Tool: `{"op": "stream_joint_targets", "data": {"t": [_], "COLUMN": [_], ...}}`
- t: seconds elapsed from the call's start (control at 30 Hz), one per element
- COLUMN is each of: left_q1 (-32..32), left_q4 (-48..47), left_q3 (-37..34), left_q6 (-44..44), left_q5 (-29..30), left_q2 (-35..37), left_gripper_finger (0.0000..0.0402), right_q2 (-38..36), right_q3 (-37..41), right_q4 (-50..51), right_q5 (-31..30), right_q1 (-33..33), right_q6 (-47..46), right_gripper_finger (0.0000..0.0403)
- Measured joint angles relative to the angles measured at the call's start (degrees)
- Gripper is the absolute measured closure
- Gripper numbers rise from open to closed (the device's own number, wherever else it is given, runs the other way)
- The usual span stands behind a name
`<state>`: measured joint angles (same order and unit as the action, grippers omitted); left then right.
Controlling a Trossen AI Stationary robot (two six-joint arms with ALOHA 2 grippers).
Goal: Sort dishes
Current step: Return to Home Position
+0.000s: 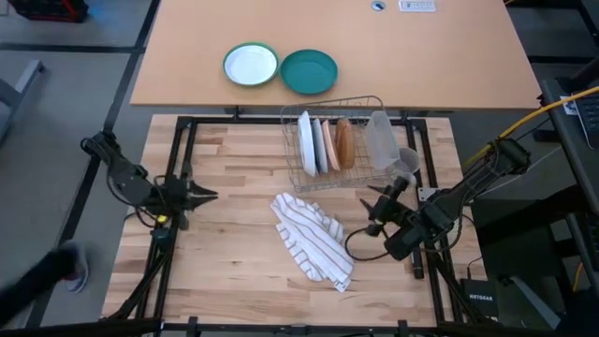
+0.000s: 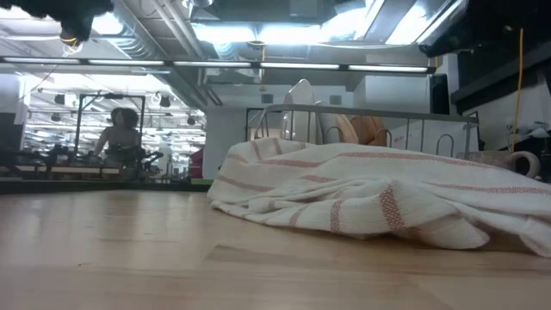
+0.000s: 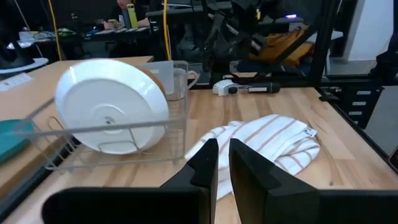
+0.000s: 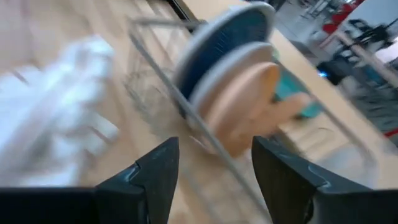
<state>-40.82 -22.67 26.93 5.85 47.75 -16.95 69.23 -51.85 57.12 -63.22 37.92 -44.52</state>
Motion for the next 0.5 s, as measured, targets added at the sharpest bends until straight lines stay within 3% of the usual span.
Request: {"op": "stream_joint_targets", "data": {"t": [0.1,0.2,0.37,0.5], "left_q1": [0.0,0.07,2.04,4.74], "left_q4": [5.88,12.79,27.15,34.68], "left_q3": [-4.87,-9.28,-16.11,-19.89], "left_q6": [0.0,-0.69,-5.92,-9.56], "left_q5": [0.0,0.04,0.01,0.02], "left_q2": [-0.02,0.02,0.02,0.03], "left_gripper_finger": [0.037,0.037,0.037,0.037], "right_q2": [-0.01,0.26,0.26,0.26], "right_q3": [3.24,6.86,12.2,14.37], "right_q4": [-16.38,-35.84,-62.32,-71.63], "right_q5": [0.12,3.49,19.88,30.9], "right_q1": [-0.01,-0.49,-4.89,-10.97], "right_q6": [9.15,24.21,46.62,56.65], "right_gripper_finger": [0.0198,0.0198,0.0198,0.0198]}}
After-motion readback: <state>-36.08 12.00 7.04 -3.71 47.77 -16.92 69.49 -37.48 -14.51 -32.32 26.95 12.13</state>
